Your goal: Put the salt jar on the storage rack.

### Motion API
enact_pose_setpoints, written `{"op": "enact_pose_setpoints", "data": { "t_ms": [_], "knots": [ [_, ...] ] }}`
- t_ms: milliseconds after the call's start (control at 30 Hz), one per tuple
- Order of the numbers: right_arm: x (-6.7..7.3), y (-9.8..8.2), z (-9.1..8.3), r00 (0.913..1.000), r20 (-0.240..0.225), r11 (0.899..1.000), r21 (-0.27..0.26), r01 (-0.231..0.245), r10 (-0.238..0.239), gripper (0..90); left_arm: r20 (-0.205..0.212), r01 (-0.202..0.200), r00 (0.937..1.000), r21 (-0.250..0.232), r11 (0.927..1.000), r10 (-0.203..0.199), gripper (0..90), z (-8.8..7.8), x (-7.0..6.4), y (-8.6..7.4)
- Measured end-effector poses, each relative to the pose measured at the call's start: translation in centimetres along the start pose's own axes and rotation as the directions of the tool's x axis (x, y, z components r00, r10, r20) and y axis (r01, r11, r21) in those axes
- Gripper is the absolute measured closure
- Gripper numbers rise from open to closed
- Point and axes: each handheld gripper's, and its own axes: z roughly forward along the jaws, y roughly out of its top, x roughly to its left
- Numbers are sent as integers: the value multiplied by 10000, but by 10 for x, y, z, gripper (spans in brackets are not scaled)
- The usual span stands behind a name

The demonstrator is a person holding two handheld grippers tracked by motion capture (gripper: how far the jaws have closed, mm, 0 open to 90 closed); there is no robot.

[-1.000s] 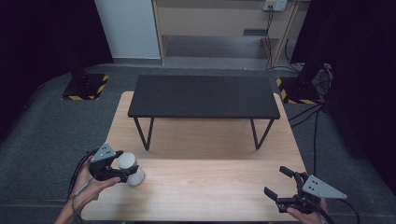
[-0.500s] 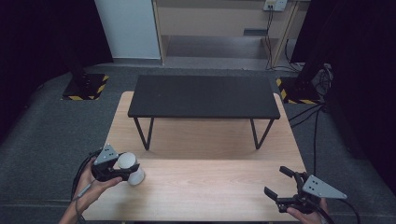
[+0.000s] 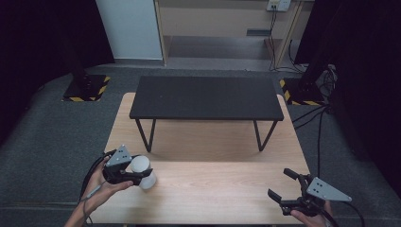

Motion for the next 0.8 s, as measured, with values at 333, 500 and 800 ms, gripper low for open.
{"op": "enact_pose_setpoints", "data": {
  "t_ms": [333, 500, 800],
  "knots": [
    [0, 0, 0, 10000, -14, 10000, -32, 32, -32, 39, 1530, -1295, 9784, -692, 9892, 1388, 327, 6, -23, 64],
    [0, 0, 0, 10000, -22, 10000, -43, 28, -28, 39, 2262, -1944, 9516, -809, 9776, 2080, 327, 9, -38, 105],
    [-1, -1, 0, 10000, -75, 10000, -51, 8, -8, 39, 3110, -2374, 9127, -1243, 9634, 2650, 326, 6, -51, 159]
  ]
}}
